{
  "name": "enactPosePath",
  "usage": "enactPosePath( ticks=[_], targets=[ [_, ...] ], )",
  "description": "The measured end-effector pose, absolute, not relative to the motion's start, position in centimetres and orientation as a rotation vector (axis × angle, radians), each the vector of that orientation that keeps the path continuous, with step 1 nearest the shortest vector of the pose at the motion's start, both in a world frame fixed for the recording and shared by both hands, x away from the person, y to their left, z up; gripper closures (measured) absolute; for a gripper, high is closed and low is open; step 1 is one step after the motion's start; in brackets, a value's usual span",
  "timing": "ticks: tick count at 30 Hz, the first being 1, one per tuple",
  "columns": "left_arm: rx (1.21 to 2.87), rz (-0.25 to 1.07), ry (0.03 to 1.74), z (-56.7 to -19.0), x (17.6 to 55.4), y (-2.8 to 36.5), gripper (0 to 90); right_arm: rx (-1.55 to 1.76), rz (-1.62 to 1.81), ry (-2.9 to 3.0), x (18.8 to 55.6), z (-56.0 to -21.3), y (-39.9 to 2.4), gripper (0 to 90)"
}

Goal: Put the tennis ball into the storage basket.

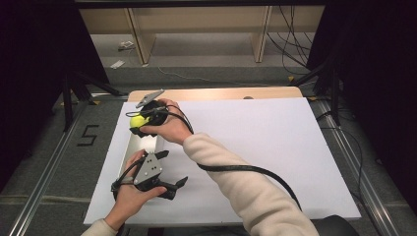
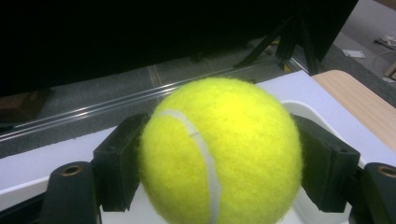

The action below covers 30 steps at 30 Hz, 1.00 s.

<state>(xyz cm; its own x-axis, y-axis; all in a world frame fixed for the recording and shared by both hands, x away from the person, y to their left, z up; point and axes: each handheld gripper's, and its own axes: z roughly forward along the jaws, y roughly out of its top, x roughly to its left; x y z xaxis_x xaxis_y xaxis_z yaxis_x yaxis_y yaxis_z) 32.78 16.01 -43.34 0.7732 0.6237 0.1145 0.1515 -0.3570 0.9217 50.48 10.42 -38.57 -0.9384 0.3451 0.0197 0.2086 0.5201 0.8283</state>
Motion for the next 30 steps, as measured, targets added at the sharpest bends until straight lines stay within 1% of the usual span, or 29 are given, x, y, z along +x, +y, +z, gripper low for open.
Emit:
enactPosePath(
  ticks=[30],
  targets=[
    [1.906,0.557,0.588,-43.36,32.78,15.97,0.1,0.456,1.35,2.662,50.32,-39.52,11.12,25.9]
  ],
)
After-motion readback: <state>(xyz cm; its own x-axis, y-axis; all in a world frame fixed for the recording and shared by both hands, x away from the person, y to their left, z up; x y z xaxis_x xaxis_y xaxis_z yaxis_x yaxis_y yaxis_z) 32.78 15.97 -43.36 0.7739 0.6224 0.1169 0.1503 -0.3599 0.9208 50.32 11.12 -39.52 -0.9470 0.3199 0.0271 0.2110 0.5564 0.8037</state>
